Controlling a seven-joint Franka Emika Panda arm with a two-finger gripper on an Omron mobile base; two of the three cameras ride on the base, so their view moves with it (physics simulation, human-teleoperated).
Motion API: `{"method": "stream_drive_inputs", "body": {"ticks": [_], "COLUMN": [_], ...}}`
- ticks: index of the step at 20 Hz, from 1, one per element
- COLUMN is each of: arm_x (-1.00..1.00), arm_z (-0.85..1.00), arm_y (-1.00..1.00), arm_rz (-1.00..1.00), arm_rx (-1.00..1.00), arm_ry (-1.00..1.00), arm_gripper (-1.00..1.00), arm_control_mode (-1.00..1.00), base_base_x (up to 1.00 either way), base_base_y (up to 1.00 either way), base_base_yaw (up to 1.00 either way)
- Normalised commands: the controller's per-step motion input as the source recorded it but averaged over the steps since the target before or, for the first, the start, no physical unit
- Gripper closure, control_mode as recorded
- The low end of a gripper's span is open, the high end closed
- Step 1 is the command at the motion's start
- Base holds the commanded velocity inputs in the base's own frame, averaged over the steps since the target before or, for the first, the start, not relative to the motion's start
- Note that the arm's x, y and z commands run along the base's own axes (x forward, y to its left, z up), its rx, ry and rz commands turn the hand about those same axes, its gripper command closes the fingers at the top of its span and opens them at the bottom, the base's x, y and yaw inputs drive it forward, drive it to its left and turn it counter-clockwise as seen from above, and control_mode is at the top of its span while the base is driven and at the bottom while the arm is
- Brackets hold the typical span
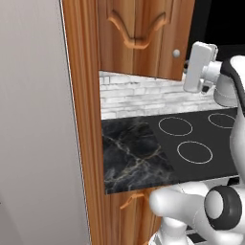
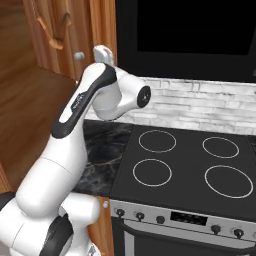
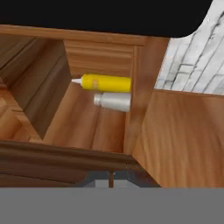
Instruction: Move the mustard and shaker from the cabinet to the dining counter.
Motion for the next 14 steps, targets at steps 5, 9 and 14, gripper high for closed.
{"method": "stream_drive_inputs", "body": {"ticks": [5,9,14], "arm_x": [-0.65,-0.46,-0.52], "arm_z": [0.0,0.01,0.0], "arm_y": [1.0,1.0,1.0], "arm_rz": [0.16,0.1,0.07], "arm_rx": [-0.12,-0.13,-0.15], "arm_ry": [-0.13,-0.13,-0.16], "arm_gripper": [1.0,1.0,1.0], "arm_control_mode": [-1.0,-1.0,-1.0], "base_base_x": [0.0,0.0,0.0], "base_base_y": [0.0,0.0,0.0], "base_base_yaw": [0.0,0.0,0.0]}}
